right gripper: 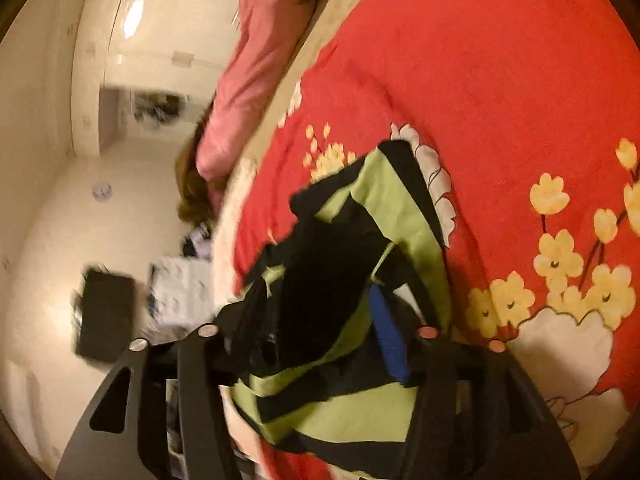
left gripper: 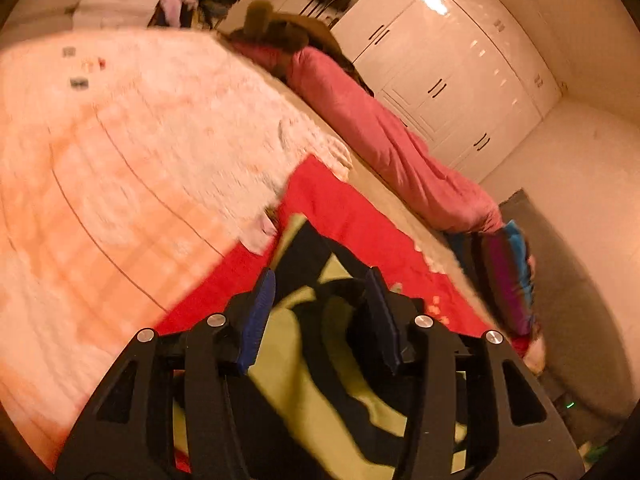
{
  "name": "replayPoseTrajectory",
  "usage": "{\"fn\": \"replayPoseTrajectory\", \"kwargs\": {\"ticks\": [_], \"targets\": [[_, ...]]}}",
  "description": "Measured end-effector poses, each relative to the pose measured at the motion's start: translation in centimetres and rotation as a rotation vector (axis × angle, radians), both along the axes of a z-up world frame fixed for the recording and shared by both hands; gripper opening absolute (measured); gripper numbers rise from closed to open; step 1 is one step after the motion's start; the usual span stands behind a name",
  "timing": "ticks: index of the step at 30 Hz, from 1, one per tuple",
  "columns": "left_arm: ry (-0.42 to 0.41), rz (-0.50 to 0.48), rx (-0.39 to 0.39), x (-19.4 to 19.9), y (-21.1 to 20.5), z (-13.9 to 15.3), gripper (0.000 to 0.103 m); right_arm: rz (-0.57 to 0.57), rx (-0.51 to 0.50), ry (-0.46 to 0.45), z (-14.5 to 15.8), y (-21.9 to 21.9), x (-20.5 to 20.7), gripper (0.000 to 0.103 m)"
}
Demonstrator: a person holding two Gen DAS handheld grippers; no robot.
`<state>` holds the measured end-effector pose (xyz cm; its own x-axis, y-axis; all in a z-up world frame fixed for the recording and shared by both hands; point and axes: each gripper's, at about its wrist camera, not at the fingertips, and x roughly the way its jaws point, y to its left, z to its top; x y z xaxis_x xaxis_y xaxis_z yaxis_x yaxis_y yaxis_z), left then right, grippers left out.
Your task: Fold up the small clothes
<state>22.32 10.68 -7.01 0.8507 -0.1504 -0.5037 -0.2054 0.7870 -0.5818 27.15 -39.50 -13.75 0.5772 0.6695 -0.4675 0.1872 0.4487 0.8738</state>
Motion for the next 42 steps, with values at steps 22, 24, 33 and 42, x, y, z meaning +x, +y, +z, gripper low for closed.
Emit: {"fn": "replayPoseTrajectory", "kwargs": {"ticks": [22,24,33,42], "targets": [[0.041,-0.252,0.419,2.3,-4.4,-0.1,0.063,0.866,-0.846,-0.368,4.8,20.5,2.4,0.005],[0.038,-0.232,0.381,2.2,-3.4,-0.2,0.063,0.894,-0.857,-0.346,4.8,20.9,2.4,0.008],[0.095,-0.135,0.255,2.5,-0.4,-1.2,0.063,0.650,-0.922,-0.329,5.1,19.5,5.9,0.011],[0.104,-0.105,0.207,2.4,0.9,-1.5,0.063,0.675,-0.809,-0.522,9.5,24.0,4.0,0.049]]}}
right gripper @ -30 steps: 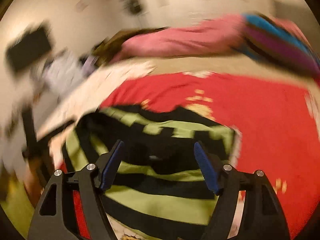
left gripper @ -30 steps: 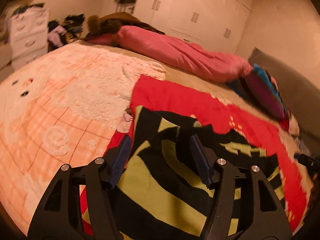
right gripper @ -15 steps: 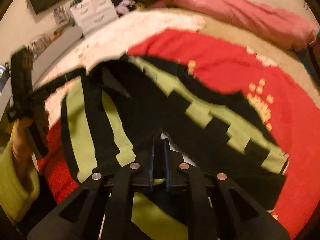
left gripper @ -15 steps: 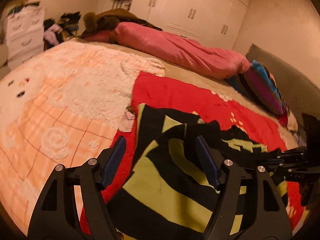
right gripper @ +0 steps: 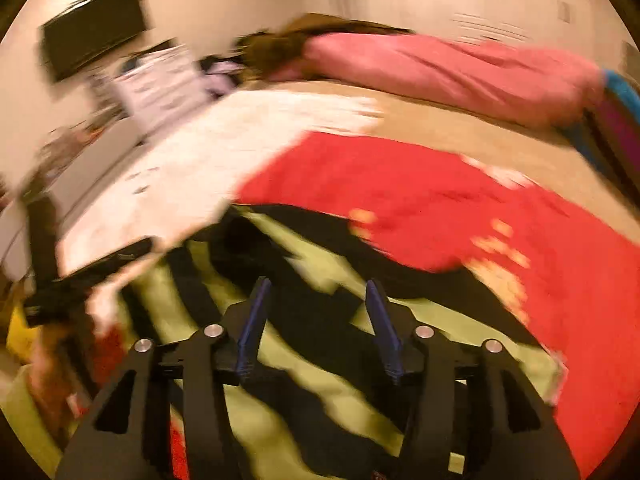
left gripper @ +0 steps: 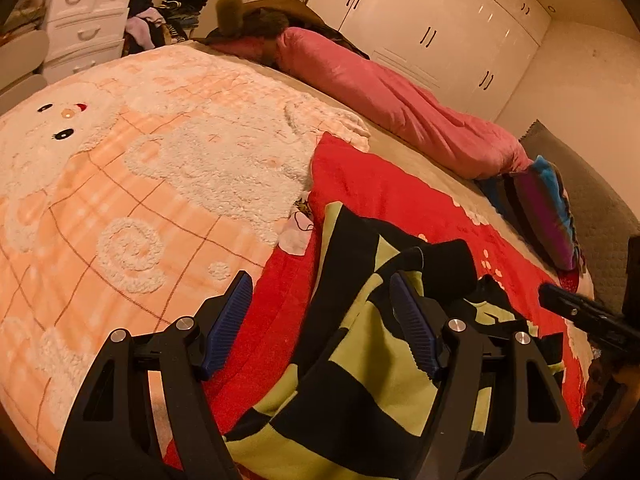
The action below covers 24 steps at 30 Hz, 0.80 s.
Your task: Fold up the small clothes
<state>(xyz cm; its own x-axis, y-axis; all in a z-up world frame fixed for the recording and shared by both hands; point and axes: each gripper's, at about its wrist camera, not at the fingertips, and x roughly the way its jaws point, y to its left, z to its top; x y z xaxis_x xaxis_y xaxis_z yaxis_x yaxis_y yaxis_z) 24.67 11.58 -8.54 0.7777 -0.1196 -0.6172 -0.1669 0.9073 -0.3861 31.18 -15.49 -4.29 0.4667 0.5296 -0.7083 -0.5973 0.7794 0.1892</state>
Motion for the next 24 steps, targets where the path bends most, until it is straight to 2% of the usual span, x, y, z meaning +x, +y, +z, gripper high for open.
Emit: {"fn": "replayPoseTrajectory", "kwargs": {"ticks": [4,8,10,12,15,18,20,22,24], "targets": [[-0.001,-0.009,0.012,0.1,-0.1,0.0,0.063,0.137,-0.013,0.037,-0.5,5.5,0.6,0.049],[-0.008,-0.015,0.002,0.0,0.1,0.1,0.063,0.180,-0.046,0.099,-2.1,8.7,2.5,0.048],[-0.010,-0.016,-0.002,0.0,0.3,0.1,0.063,0.194,-0.096,0.149,-2.8,10.3,3.5,0.005],[-0.006,-0.016,-0.005,0.1,0.4,0.0,0.063,0.164,-0.100,0.132,-2.3,10.9,4.3,0.005],[0.004,-0.025,-0.007,0.5,0.3,-0.3,0.063,0.069,-0.043,0.065,-0.7,11.5,5.9,0.005],[0.012,-0.050,0.002,0.8,-0.4,-0.6,0.063,0.009,-0.043,0.058,-1.2,11.4,7.2,0.011],[0.015,-0.065,0.009,1.0,-0.8,-0.7,0.063,-0.043,0.043,0.072,-0.5,9.5,7.2,0.018],[0.019,-0.085,0.014,1.2,-1.3,-0.9,0.063,-0.074,0.119,0.054,0.6,6.5,6.4,0.038],[0.021,-0.099,0.021,1.3,-1.7,-1.0,0.063,-0.131,0.159,0.025,1.8,1.8,4.8,0.044]]}}
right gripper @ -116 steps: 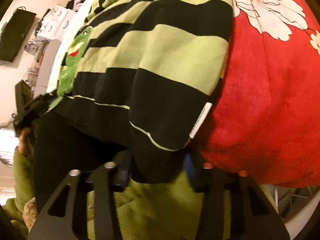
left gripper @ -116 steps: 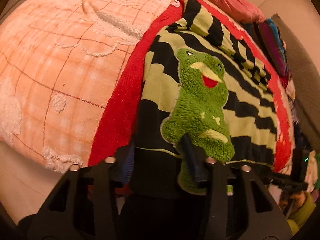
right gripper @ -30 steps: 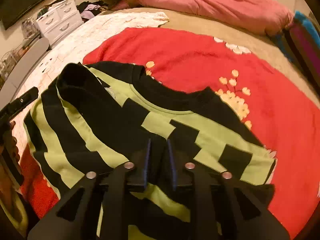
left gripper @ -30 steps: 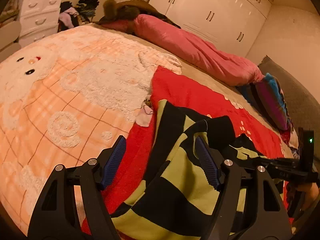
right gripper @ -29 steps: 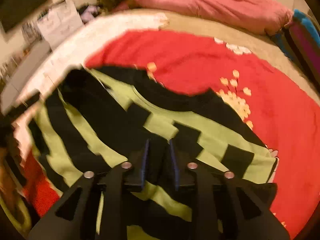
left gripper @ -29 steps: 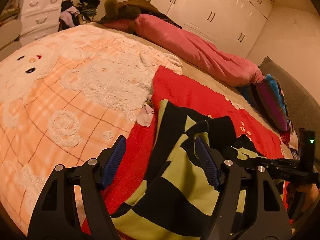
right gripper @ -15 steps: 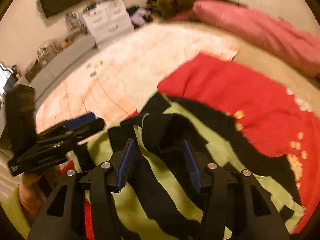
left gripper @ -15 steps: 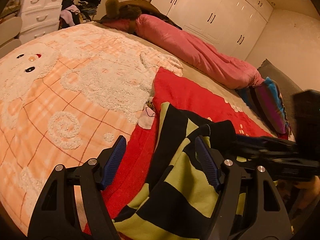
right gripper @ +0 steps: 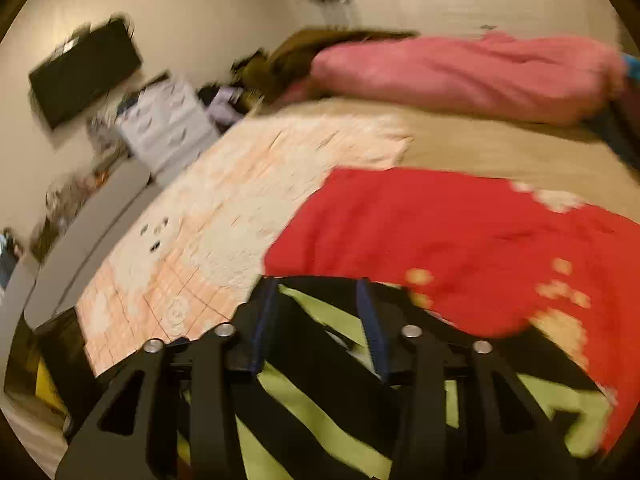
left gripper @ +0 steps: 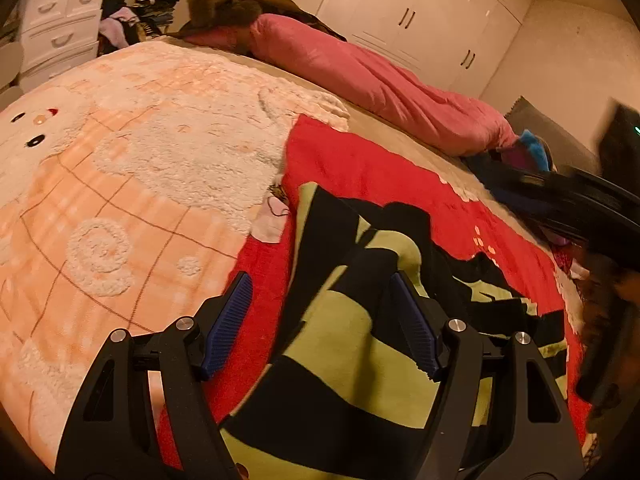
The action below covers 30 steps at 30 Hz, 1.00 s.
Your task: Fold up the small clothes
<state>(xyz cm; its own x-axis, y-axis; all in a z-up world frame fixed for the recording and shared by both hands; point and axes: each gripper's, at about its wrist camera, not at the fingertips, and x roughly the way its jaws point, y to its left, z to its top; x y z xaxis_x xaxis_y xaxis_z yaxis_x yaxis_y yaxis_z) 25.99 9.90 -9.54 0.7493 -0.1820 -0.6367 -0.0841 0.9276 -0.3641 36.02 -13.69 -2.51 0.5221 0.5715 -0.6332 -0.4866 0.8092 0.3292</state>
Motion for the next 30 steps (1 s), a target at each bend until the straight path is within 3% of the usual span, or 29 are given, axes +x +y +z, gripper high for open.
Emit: {"fn": "replayPoseTrajectory", "kwargs": {"ticks": [5,9,14,18,23,25,27,30], "targets": [[-0.001,-0.022,0.006,0.3,-0.7,-0.1,0.063,-0.246,-0.009,-0.009,-0.2,-12.8,-4.3,0.062],[-0.008,-0.051,-0.050,0.9,-0.8,-0.2,0.063,-0.393,-0.107,0.077,-4.1,-19.6,-7.5,0.068],[-0.017,-0.070,-0.029,1.2,-1.4,-0.4,0.063,-0.409,-0.081,0.140,-7.3,-21.0,-9.2,0.068],[-0.030,-0.114,0.010,1.7,-2.8,-0.5,0.063,-0.402,-0.035,0.166,-7.9,-20.4,-7.5,0.074],[-0.022,-0.131,0.042,2.2,-3.7,-0.9,0.063,-0.388,-0.058,0.192,-8.6,-19.2,-6.0,0.070],[-0.015,-0.134,0.057,2.4,-4.0,-1.0,0.052,-0.390,-0.065,0.215,-9.2,-19.0,-5.9,0.042],[-0.005,-0.126,0.080,2.5,-4.0,-1.1,0.014,-0.405,-0.048,0.220,-9.4,-19.5,-6.4,0.031],[0.003,-0.109,0.048,2.4,-3.3,-1.0,0.003,-0.428,-0.030,0.177,-8.5,-20.2,-7.5,0.026]]}}
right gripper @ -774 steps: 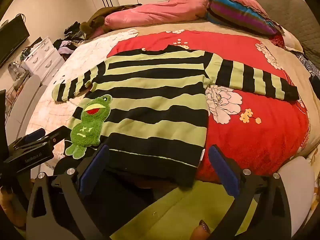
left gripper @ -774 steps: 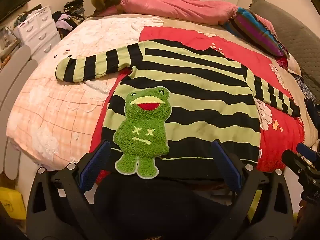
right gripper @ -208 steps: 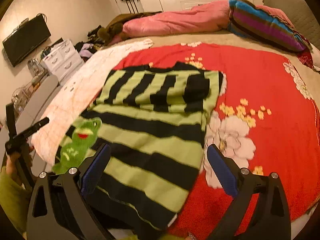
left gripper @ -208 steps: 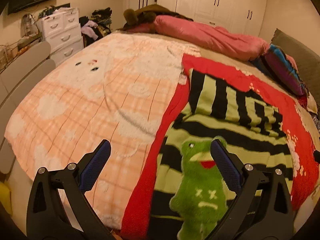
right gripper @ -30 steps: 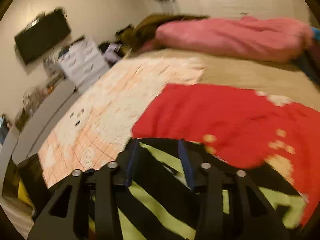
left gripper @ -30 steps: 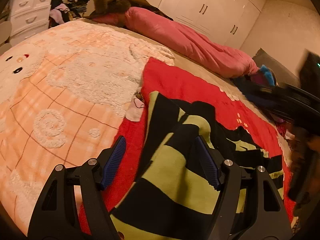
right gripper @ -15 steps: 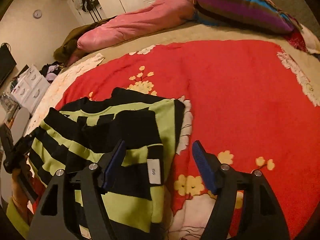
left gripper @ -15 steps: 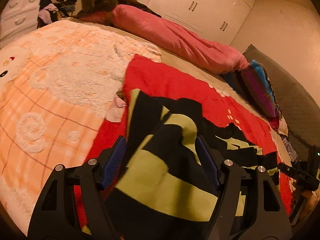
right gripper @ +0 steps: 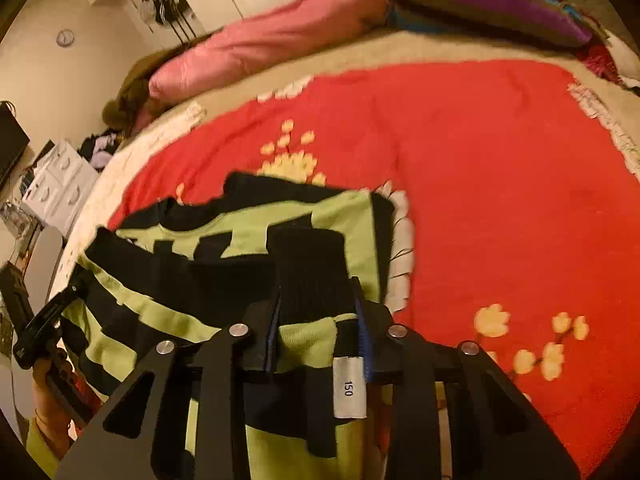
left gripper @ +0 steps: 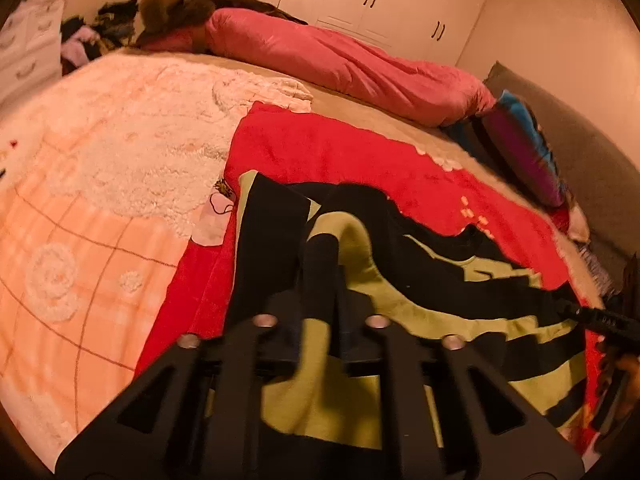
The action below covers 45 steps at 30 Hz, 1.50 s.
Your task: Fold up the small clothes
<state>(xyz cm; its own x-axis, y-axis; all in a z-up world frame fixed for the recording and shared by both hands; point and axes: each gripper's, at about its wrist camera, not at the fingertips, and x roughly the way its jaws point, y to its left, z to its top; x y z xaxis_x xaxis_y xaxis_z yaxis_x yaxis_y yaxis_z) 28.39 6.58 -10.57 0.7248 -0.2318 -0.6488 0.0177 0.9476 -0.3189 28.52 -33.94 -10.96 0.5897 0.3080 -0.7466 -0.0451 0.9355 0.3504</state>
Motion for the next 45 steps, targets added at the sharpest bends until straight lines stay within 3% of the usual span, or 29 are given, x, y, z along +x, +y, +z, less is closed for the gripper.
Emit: {"fn": "replayPoseTrajectory", "kwargs": {"ticks": [3,7,10,18,21,32,38,43,45], "targets": [[-0.038,0.018,0.012,-0.5,0.2,0.9,0.002,-0.009,0.064,-0.066,2.0,-1.1,-0.7,0.019],[-0.169,0.049,0.025,-1.9,0.2,3.5,0.002,0.008,0.064,-0.167,4.7,-1.1,0.2,0.017],[-0.208,0.071,0.013,-1.8,0.4,4.2,0.002,0.009,0.051,-0.184,5.1,-0.6,1.9,0.017],[-0.058,0.115,0.082,1.6,0.2,0.3,0.005,-0.018,-0.029,-0.098,1.0,0.4,5.3,0.017],[-0.031,0.139,0.069,1.9,0.8,-0.6,0.020,-0.041,-0.075,-0.053,-0.8,0.2,5.5,0.017],[0.024,0.186,0.019,1.7,2.3,-2.1,0.047,-0.056,-0.151,-0.011,-3.4,0.5,5.9,0.019],[0.026,0.186,0.067,1.4,1.8,-1.2,0.051,-0.005,-0.188,-0.009,-2.6,0.9,5.1,0.040],[0.026,0.192,0.085,1.0,2.0,-0.4,0.058,-0.019,-0.140,-0.015,-1.8,0.1,3.7,0.065],[0.014,0.193,0.093,0.6,2.0,0.2,0.062,-0.018,-0.126,-0.027,-1.3,-0.1,3.0,0.071]]}}
